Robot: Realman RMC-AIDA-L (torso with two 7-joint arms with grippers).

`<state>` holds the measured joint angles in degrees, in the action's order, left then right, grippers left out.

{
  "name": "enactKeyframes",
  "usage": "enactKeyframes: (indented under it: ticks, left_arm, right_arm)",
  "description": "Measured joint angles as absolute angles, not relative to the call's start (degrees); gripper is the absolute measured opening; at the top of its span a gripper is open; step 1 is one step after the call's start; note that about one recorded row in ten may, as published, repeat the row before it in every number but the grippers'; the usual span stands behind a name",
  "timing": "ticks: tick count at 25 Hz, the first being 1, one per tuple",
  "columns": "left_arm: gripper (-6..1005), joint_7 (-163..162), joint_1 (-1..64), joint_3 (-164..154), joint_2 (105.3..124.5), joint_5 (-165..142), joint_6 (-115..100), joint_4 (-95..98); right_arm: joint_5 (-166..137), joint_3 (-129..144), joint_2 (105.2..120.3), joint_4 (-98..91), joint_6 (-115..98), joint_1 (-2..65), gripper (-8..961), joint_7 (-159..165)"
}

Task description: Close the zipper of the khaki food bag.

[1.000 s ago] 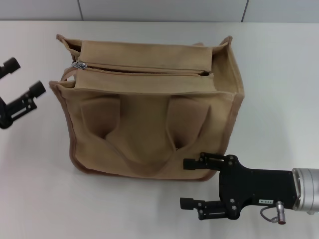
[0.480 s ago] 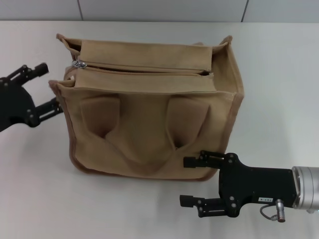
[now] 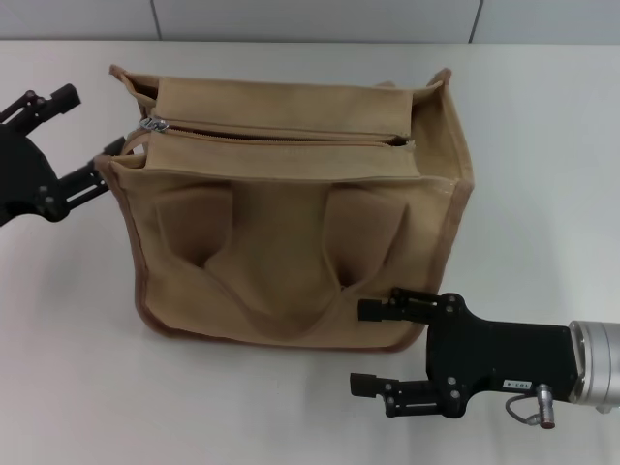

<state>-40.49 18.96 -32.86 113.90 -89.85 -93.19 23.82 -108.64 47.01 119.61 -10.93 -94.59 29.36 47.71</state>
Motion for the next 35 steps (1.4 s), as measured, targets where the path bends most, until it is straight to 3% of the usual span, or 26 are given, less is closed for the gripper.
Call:
enactKeyframes:
  ticks: [8,11,12,15,18,35]
  left_arm:
    - [733,-39.6,19.7,-32.4,114.24,-91.3,-92.3,23.8]
    - [731,-42.9,18.5,-30.8,111.74,-90.8,-94.4,23.8]
    - [730,-42.9,18.5,-30.8,111.74,-90.8,-94.4,23.8]
    - [728,-47.5,17.6,-31.2,108.57,-91.8,-97.0,23.8]
    - [725,-50.2,17.9,-31.8,107.40,-94.7,-98.5,24.6]
    - [712,-51.9,24.2,-31.9,109.60,-102.6,-96.6,26.7]
  right_arm:
    - [-108.6,46.9,119.61,-11.0,-94.7,29.5,809,47.7]
    - [-108.6,46.6,119.61,-11.0,-94.7,29.5,809,47.7]
    - [-108.6,46.5,119.58,-11.0,-94.8,29.5,809,47.7]
    - [-108.6,46.4,119.55,-11.0,-94.8,29.5,809,47.7]
    - [-108.6,46.4,119.54,-11.0,-94.8,29.5,809,47.7]
    - [-108.6,46.4,119.53,-11.0,-94.8,29.6,809,47.8]
